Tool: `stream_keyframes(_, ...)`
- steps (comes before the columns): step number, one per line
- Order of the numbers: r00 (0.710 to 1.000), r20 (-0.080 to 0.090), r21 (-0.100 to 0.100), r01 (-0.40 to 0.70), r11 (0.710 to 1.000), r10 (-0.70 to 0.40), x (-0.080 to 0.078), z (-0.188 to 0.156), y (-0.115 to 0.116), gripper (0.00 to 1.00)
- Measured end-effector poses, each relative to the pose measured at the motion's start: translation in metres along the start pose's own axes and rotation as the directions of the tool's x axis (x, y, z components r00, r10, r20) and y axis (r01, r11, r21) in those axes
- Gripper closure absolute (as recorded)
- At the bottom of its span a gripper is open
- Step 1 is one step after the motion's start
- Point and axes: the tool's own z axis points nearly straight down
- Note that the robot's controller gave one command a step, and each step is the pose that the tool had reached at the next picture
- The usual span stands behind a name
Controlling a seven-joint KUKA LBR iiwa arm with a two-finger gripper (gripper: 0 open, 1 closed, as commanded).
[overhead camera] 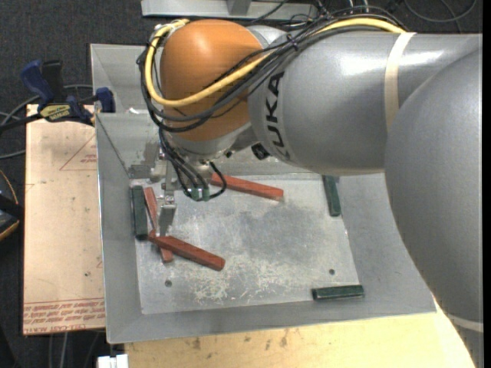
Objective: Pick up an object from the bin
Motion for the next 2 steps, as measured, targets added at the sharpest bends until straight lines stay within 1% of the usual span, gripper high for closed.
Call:
stream_keyframes(1,1.000,0.008,-0.002,-0.004,1.000,0.004,-0.002,-0.005,-0.001,0.00)
stream_keyframes(2,0.999,0.012,-0.004,-0.039,0.999,0.039,0.028,0.050,-0.012,0.00)
